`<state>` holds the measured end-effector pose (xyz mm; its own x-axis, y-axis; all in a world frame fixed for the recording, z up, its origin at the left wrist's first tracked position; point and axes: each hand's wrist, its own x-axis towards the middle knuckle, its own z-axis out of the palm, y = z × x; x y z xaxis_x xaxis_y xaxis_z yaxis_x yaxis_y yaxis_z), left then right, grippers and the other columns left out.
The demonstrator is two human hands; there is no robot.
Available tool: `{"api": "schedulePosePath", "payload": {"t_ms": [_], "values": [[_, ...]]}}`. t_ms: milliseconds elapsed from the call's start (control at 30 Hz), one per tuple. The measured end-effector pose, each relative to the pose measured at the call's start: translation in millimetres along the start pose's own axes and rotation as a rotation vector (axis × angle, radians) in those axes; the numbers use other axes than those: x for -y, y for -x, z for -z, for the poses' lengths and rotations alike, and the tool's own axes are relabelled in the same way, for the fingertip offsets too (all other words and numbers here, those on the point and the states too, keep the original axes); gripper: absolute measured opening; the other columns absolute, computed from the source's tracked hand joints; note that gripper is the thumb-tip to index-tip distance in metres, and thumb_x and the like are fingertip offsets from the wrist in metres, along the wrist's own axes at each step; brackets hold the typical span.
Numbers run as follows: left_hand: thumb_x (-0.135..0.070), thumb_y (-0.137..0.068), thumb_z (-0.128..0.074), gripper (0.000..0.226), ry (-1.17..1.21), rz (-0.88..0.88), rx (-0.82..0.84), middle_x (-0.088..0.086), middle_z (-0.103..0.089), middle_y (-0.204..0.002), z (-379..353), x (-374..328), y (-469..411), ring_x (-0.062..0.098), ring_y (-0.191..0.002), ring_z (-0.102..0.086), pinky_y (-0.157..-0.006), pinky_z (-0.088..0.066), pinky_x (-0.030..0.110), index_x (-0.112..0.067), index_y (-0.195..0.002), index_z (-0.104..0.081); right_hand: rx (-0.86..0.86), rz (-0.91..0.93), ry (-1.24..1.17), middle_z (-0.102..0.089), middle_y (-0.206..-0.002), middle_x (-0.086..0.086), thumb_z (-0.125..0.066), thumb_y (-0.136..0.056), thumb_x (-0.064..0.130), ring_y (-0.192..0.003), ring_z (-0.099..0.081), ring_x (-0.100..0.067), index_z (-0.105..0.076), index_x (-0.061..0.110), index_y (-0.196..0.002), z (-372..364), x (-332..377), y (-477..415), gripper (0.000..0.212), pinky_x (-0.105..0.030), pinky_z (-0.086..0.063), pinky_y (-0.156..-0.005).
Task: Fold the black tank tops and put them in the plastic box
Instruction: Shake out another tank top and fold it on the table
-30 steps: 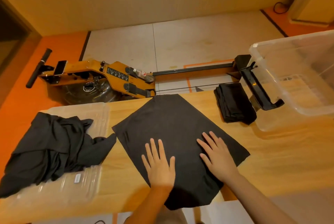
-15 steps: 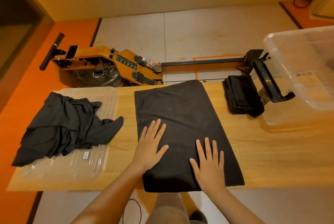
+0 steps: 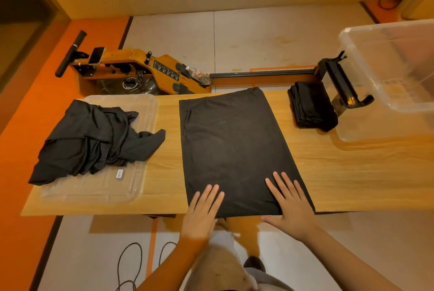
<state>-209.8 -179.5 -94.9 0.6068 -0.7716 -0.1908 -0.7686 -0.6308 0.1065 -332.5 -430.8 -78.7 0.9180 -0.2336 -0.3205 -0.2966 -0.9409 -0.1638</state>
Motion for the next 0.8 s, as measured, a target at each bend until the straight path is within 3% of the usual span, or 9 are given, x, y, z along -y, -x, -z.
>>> {"api": "schedulePosePath", "payload": {"t_ms": [133, 267, 333, 400, 533, 600, 667, 733, 800], "values": [[-0.005, -0.058, -0.083, 0.098, -0.005, -0.027, -0.070, 0.009, -0.047, -0.146, 6.0, 3.7, 11.8, 0.025, -0.144, -0.020, -0.115, -0.011, 0.040, -0.016, -0.143, -0.035, -0.043, 0.005, 0.012, -0.018, -0.159, -0.008, -0.063, -0.069, 0.071, -0.148, -0.002, -0.026, -0.007, 0.025, -0.155, -6.9, 6.4, 9.7, 0.112, -0.039, 0.002, -0.117], [-0.009, -0.060, -0.087, 0.073, 0.046, -0.101, -0.107, 0.002, -0.057, -0.137, 14.9, 20.8, 20.1, 0.021, -0.130, -0.050, -0.108, -0.039, 0.040, -0.021, -0.128, -0.061, -0.101, -0.017, 0.020, -0.034, -0.153, -0.013, -0.092, -0.053, 0.020, -0.143, -0.020, -0.030, -0.027, 0.019, -0.150, -20.3, 18.3, 19.4, 0.116, -0.040, -0.004, -0.116], [-0.006, -0.067, -0.083, 0.056, 0.137, -0.103, -0.175, 0.000, -0.060, -0.133, 17.4, 29.6, 28.3, 0.019, -0.127, -0.053, -0.109, -0.036, 0.035, -0.021, -0.118, -0.067, -0.158, 0.003, 0.044, -0.043, -0.147, -0.012, -0.089, -0.046, -0.002, -0.138, -0.032, -0.030, -0.042, 0.018, -0.144, -22.3, 18.9, 23.1, 0.110, -0.043, -0.017, -0.119], [-0.004, -0.070, -0.081, 0.041, 0.193, -0.073, -0.242, -0.001, -0.064, -0.124, 19.5, 37.7, 38.3, 0.017, -0.121, -0.056, -0.105, -0.043, 0.033, -0.021, -0.107, -0.070, -0.210, 0.050, 0.070, -0.057, -0.134, -0.013, -0.088, -0.031, -0.013, -0.126, -0.051, -0.032, -0.059, 0.014, -0.130, -19.1, 16.2, 26.1, 0.106, -0.043, -0.036, -0.104], [0.000, -0.067, -0.078, 0.039, 0.260, -0.022, -0.236, -0.002, -0.064, -0.104, 25.5, 49.1, 51.6, 0.014, -0.101, -0.058, -0.093, -0.037, 0.023, -0.018, -0.099, -0.064, -0.260, 0.051, -0.002, -0.068, -0.116, -0.012, -0.089, -0.024, -0.017, -0.103, -0.068, -0.028, -0.071, 0.011, -0.110, -16.1, 4.6, 29.5, 0.092, -0.033, -0.041, -0.088], [0.000, -0.070, -0.074, 0.038, 0.275, -0.012, -0.212, -0.002, -0.064, -0.103, 25.9, 51.2, 54.3, 0.016, -0.099, -0.060, -0.091, -0.038, 0.021, -0.018, -0.101, -0.062, -0.215, 0.084, -0.111, -0.061, -0.129, -0.008, -0.088, -0.053, -0.009, -0.117, -0.061, -0.027, -0.064, 0.014, -0.122, -10.2, 5.1, 33.7, 0.076, -0.033, -0.036, -0.097], [-0.011, -0.081, -0.061, 0.023, 0.297, 0.026, -0.220, -0.002, -0.064, -0.103, 29.1, 49.9, 54.9, 0.016, -0.099, -0.059, -0.090, -0.041, 0.023, -0.018, -0.103, -0.062, -0.156, 0.105, -0.139, -0.040, -0.147, 0.001, -0.078, -0.079, 0.020, -0.139, -0.037, -0.023, -0.046, 0.018, -0.140, -9.1, 9.2, 38.3, 0.069, -0.032, -0.021, -0.110], [-0.026, -0.088, -0.041, 0.027, 0.317, 0.070, -0.217, -0.003, -0.063, -0.099, 34.2, 47.2, 53.8, 0.015, -0.096, -0.057, -0.086, -0.045, 0.027, -0.019, -0.102, -0.062, -0.120, 0.080, -0.065, -0.032, -0.152, 0.003, -0.084, -0.069, 0.037, -0.142, -0.029, -0.022, -0.040, 0.020, -0.145, -11.2, 15.3, 40.2, 0.088, -0.034, -0.019, -0.112], [-0.032, -0.087, -0.031, 0.036, 0.314, 0.072, -0.223, -0.004, -0.063, -0.094, 37.4, 47.3, 51.1, 0.015, -0.090, -0.058, -0.081, -0.047, 0.029, -0.019, -0.099, -0.062, -0.085, 0.050, 0.004, -0.049, -0.143, -0.007, -0.097, -0.042, 0.025, -0.132, -0.047, -0.027, -0.053, 0.017, -0.136, -12.1, 22.7, 39.4, 0.104, -0.038, -0.032, -0.104]]}}
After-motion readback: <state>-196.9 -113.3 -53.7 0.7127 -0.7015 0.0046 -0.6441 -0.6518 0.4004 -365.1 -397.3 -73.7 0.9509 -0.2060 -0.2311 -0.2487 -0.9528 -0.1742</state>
